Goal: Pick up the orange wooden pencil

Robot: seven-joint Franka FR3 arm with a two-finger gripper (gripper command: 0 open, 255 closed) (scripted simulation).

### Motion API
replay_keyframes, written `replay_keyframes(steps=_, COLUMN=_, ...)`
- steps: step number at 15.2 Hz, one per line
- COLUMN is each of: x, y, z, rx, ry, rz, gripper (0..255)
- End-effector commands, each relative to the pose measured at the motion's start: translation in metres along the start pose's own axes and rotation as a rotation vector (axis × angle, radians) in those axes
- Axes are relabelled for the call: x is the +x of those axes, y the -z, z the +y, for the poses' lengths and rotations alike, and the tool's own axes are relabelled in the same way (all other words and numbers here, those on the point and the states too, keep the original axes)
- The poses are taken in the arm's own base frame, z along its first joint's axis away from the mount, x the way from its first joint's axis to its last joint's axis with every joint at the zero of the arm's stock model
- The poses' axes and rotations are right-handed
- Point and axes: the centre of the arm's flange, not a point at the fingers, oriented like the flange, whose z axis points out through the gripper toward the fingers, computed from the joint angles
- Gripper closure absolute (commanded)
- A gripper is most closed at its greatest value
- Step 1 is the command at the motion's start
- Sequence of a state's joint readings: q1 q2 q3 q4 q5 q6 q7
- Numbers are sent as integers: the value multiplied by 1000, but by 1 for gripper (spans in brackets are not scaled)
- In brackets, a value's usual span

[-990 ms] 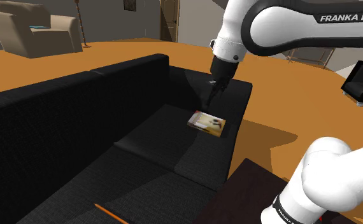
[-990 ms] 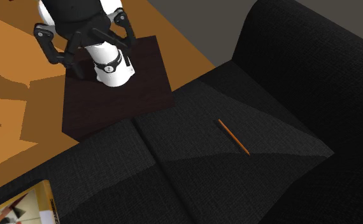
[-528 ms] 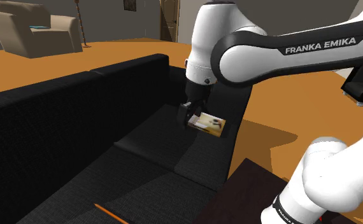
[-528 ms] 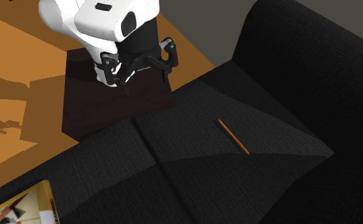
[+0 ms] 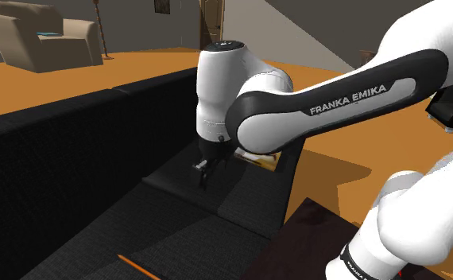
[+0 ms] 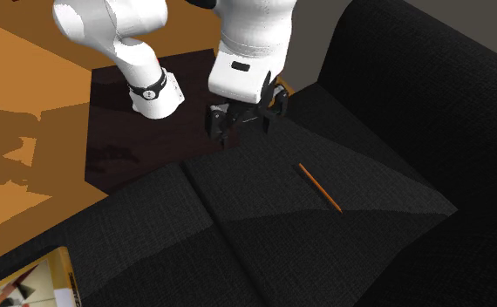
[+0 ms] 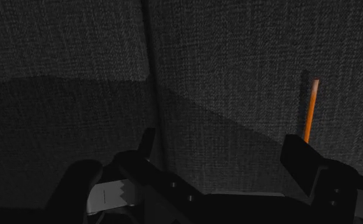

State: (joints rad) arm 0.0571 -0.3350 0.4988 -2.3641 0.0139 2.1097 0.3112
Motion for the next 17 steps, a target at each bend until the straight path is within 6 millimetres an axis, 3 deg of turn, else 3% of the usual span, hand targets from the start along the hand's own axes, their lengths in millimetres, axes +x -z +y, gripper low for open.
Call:
replay_keyframes(steps=1, x=10, y=-19, z=-24, rx=-8, ry=12, rz=-5, gripper=0)
replay_keyframes(steps=17, x=60, y=-157, z=-192, rx=-89, ry=105, rz=-58, gripper=0)
